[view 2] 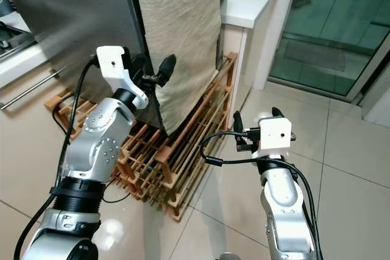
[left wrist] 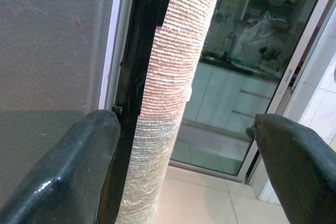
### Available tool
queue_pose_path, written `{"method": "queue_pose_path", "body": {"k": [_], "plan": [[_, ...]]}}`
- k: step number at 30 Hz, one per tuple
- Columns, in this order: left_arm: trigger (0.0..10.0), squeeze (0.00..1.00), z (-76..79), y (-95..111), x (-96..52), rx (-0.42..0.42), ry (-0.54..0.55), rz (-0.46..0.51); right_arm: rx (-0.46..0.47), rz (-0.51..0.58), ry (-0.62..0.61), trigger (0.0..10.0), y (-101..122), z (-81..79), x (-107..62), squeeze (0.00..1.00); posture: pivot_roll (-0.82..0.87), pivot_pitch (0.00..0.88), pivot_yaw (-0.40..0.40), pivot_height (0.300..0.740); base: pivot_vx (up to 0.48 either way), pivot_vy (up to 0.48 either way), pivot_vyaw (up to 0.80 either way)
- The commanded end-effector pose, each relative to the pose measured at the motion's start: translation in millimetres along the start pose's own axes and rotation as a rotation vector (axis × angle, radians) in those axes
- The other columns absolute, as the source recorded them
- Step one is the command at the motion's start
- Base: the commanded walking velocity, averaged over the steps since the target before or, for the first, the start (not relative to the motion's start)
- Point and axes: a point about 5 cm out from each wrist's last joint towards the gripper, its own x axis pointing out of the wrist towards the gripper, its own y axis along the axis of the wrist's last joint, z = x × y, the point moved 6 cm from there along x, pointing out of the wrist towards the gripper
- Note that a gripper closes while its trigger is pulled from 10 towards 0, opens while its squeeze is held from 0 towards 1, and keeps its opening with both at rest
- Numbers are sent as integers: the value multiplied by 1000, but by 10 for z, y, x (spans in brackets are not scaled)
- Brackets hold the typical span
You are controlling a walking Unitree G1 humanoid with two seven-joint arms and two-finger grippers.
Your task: Restocking fridge
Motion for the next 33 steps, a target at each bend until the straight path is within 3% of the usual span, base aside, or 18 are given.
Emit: {"method": "queue_pose_path", "body": {"k": [1,9,17,19,20,22,24,30,33], "plan": [[10000,0,47,50,59,21,-12,9,2,5,2,10000,19,-7,26,0,-157,0,78,740,0,0,0],[10000,0,28,-43,252,28,47,-23,5,4,-5,10000,17,-6,15,0,-166,0,88,740,0,0,0],[10000,0,354,-46,441,-23,-33,-45,4,5,-5,10000,21,-16,18,0,-173,0,95,740,0,0,0],[10000,0,602,-97,533,-48,-131,-76,5,7,-5,10000,26,-24,23,0,-175,0,95,740,0,0,0],[10000,0,838,-124,572,-67,-236,-92,7,7,-4,10000,28,-26,24,0,-177,0,94,740,0,0,0],[10000,0,922,-129,580,-73,-274,-95,8,8,-4,10000,28,-26,24,0,-177,0,94,740,0,0,0],[10000,0,1241,-156,575,-106,-402,-113,11,1,6,10000,9,-46,10,0,-180,0,97,740,0,0,0],[10000,0,2070,-145,431,-237,-689,-135,16,-31,9,10000,-92,-75,-78,0,-212,0,115,740,0,0,0],[10000,0,2580,-53,237,-302,-884,-122,20,-47,11,10000,-144,-113,-142,0,-233,0,129,740,0,0,0]]}}
